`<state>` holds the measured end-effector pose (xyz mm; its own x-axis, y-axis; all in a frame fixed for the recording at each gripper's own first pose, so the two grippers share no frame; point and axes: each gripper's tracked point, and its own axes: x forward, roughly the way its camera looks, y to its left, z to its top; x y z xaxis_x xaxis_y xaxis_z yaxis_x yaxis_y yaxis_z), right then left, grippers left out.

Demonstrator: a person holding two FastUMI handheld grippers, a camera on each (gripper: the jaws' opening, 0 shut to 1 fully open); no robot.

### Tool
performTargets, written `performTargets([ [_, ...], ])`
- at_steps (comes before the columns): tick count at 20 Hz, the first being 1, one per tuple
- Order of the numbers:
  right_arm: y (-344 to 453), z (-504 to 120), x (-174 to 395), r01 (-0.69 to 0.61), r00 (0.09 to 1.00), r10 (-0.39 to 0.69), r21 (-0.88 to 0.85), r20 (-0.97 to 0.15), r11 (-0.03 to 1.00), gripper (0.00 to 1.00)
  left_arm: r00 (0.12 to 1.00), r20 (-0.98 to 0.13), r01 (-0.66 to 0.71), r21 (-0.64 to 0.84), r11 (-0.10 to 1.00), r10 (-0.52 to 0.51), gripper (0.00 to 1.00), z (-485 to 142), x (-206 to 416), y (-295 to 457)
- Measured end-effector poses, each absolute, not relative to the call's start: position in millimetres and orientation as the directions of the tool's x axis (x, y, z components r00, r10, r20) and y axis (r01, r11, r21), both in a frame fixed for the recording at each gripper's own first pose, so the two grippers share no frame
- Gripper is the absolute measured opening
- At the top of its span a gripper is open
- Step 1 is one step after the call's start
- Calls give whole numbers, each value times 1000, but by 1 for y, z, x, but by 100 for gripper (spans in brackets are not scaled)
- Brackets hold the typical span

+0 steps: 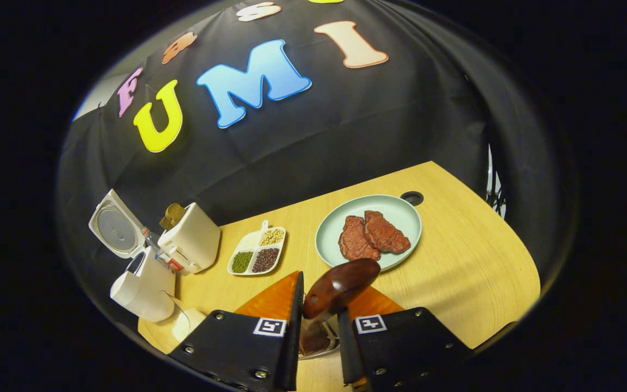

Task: Close the left gripper, press the button to open the rice cooker; take a wooden spoon from the chopstick holder with the right hand, scoop a spoonful of rice and pour it into the rice cooker, then put the wooden spoon back into the chopstick holder.

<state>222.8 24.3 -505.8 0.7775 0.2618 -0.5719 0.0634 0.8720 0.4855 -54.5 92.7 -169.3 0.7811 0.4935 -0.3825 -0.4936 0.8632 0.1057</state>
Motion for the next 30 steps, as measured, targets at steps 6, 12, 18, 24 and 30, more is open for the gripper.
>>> performTargets([
  [6,30,-489,215,66,758,266,476,-595,877,18,807,-355,-481,66,874,471,86,-157,-74,109],
  [12,33,-419,210,49,813,179,372,-554,927,18,848,-317,-454,-22,891,425,86,-144,-103,161],
  [18,86,-303,175,-24,873,186,343,-450,939,18,899,-239,-404,-130,905,367,91,-129,-134,229],
  [24,201,-235,146,-196,858,357,408,-370,892,18,890,-212,-441,-176,880,404,91,-125,-163,291],
  [30,318,-219,171,-359,782,515,422,-351,833,18,854,-224,-506,-146,850,470,91,-136,-164,336],
])
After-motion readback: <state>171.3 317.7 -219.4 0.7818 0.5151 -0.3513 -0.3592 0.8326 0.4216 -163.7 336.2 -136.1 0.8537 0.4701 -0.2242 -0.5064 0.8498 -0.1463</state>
